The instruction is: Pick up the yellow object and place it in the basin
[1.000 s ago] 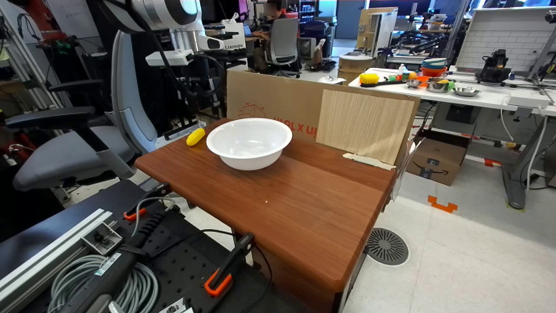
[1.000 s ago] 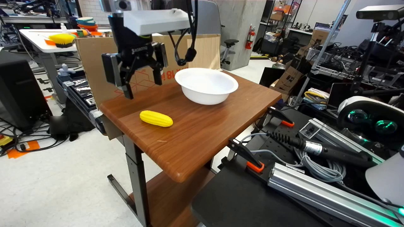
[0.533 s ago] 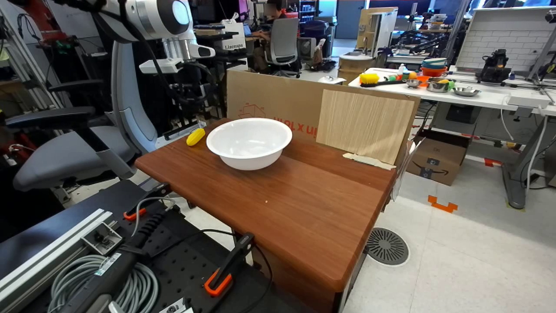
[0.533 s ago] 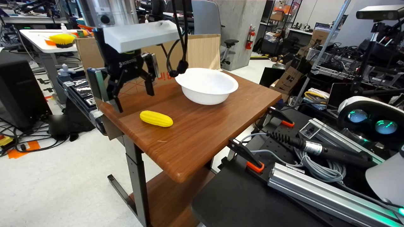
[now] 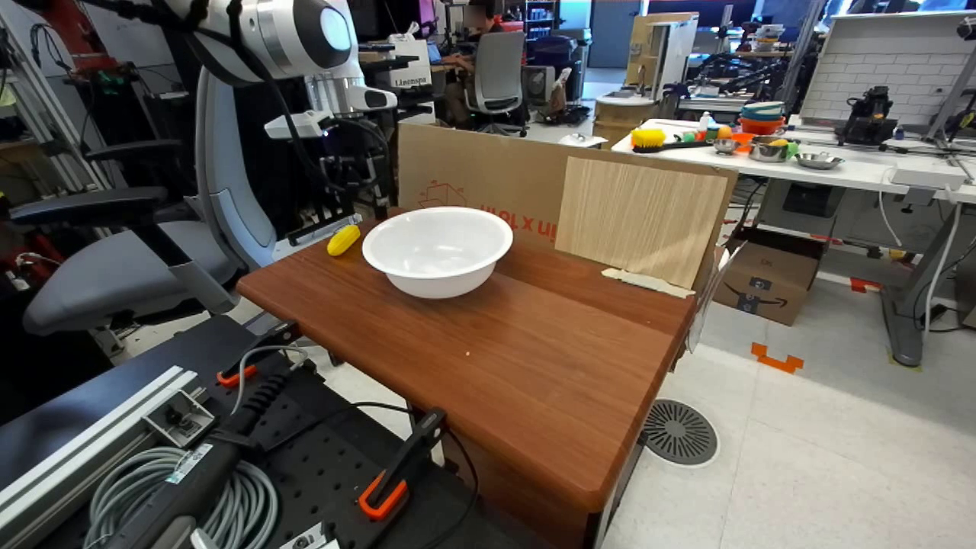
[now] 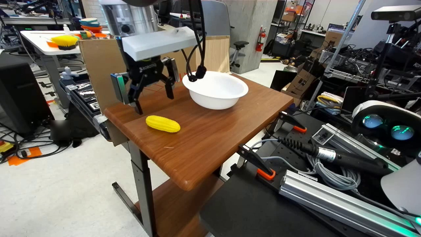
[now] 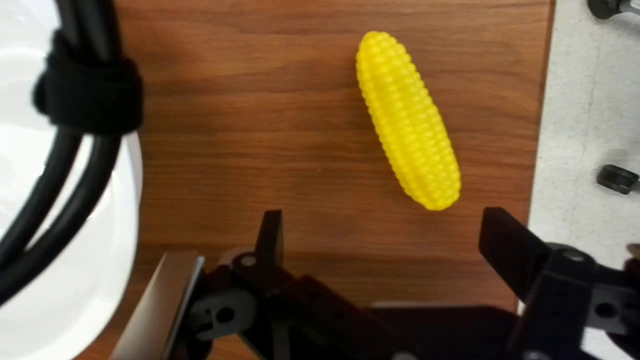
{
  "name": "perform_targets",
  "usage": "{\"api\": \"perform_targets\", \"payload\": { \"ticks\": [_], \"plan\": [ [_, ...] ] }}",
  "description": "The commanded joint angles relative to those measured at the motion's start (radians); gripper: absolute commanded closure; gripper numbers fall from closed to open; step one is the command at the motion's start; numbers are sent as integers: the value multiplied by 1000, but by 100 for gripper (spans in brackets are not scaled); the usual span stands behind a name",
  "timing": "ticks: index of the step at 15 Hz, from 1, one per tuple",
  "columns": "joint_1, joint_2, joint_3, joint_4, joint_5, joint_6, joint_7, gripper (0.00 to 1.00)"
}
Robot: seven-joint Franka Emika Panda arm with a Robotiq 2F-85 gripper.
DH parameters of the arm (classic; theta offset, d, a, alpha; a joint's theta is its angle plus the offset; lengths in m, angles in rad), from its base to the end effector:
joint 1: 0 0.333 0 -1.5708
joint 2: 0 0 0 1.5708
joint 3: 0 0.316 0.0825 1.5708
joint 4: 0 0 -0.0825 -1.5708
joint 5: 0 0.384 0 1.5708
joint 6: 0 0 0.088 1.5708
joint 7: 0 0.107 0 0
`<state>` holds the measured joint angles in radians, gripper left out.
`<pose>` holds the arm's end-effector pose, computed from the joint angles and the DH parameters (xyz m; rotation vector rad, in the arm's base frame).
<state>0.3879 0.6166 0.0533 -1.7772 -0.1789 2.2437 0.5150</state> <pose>0.5846 0.2680 0.1994 2.9818 0.0607 -0.1271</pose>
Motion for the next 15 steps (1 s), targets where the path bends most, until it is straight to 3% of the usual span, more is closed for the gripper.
{"api": "perform_targets", "payload": {
  "ticks": [1, 15],
  "plan": [
    [28, 12, -39, -24, -40, 33, 48, 0],
    [67, -30, -7, -103, -24, -8, 53, 0]
  ]
}}
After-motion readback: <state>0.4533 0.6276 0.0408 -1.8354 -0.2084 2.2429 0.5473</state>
